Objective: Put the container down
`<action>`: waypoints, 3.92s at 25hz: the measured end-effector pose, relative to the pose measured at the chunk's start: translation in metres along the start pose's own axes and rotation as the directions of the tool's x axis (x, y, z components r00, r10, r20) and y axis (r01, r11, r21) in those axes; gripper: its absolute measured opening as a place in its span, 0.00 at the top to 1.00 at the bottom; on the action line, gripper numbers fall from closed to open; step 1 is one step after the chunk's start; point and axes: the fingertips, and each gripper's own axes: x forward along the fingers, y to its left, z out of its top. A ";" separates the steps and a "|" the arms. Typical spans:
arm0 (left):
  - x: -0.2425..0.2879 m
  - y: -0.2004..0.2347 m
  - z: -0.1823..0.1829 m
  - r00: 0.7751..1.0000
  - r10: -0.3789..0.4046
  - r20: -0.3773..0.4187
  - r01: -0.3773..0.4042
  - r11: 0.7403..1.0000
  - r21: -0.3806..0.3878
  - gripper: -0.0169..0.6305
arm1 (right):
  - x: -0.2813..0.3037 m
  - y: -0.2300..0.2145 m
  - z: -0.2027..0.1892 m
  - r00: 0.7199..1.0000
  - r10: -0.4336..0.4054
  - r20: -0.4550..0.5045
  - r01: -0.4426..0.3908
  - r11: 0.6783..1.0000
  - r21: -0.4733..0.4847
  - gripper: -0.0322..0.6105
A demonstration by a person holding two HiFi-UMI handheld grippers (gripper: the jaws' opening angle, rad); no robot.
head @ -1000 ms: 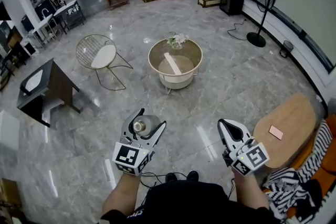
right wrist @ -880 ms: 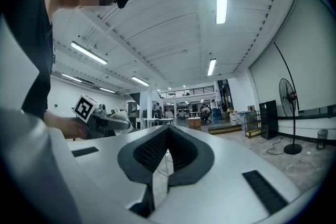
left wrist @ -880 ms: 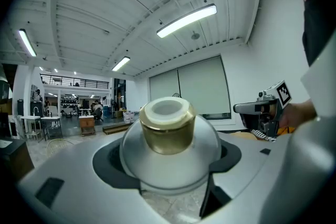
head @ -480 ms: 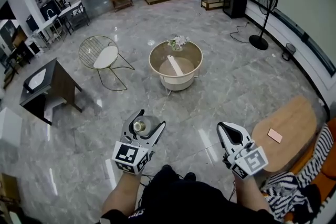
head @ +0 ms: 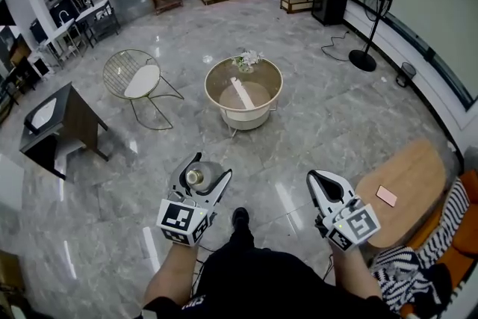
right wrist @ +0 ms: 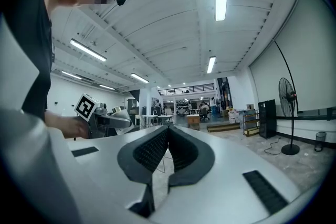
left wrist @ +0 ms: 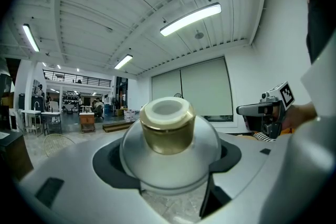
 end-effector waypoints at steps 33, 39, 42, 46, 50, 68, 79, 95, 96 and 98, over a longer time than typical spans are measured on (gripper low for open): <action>0.225 0.246 -0.005 0.991 -0.132 0.022 0.133 0.990 -0.035 0.44 | 0.304 -0.133 -0.008 0.993 -0.096 -0.072 0.100 0.993 0.057 0.93; 0.242 0.267 -0.011 0.993 -0.120 0.016 0.121 0.991 -0.059 0.44 | 0.331 -0.143 -0.007 0.993 -0.078 -0.093 0.082 0.995 0.048 0.93; 0.260 0.272 -0.012 0.993 -0.115 0.011 0.116 0.991 -0.065 0.44 | 0.342 -0.160 -0.006 0.993 -0.070 -0.090 0.075 0.996 0.050 0.93; 0.294 0.273 -0.009 0.994 -0.108 0.004 0.108 0.992 -0.065 0.44 | 0.352 -0.195 -0.009 0.995 -0.058 -0.081 0.063 0.996 0.067 0.93; 0.347 0.265 -0.004 0.995 -0.096 -0.003 0.095 0.994 -0.062 0.44 | 0.359 -0.254 -0.013 0.996 -0.047 -0.073 0.053 0.995 0.080 0.93; 0.580 0.217 0.041 0.998 0.057 -0.027 -0.059 0.993 -0.099 0.44 | 0.384 -0.520 -0.013 0.993 0.081 -0.088 -0.071 0.991 0.114 0.93; 0.610 0.239 0.035 0.996 0.078 -0.043 -0.081 0.995 -0.065 0.44 | 0.446 -0.530 -0.020 0.979 0.172 -0.112 -0.159 0.980 0.119 0.93; 0.633 0.322 0.005 0.992 0.100 -0.075 -0.107 0.990 -0.094 0.44 | 0.540 -0.537 -0.029 0.966 0.199 -0.162 -0.181 0.976 0.124 0.93; 0.640 0.323 0.002 0.991 0.105 -0.083 -0.113 0.989 -0.098 0.44 | 0.544 -0.544 -0.032 0.965 0.206 -0.165 -0.186 0.974 0.127 0.93; 0.656 0.321 -0.001 0.989 0.113 -0.096 -0.123 0.987 -0.104 0.44 | 0.552 -0.560 -0.035 0.960 0.223 -0.167 -0.203 0.970 0.131 0.93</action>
